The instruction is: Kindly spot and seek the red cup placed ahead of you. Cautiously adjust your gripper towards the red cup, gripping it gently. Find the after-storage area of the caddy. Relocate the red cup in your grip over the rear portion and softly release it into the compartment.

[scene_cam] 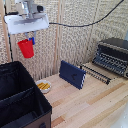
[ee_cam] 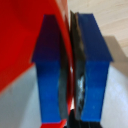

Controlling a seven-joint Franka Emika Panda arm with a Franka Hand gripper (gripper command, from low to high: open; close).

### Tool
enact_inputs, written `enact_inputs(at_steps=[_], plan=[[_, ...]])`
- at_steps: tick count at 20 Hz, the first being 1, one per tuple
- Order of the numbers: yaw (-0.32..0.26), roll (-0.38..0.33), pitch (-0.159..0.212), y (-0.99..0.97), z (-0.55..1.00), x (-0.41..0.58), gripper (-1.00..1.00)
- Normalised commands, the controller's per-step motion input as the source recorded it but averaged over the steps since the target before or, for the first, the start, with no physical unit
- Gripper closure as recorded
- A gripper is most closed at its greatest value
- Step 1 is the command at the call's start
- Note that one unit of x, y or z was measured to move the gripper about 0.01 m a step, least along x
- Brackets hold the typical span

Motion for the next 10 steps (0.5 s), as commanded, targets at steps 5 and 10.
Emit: enact_inputs(at_steps=[5, 10], plan=[[0.000, -0.024, -0.005, 0.94, 0.00, 0.051, 1.00], [0.000, -0.031, -0.010, 0.76, -0.07, 0.006, 1.00]])
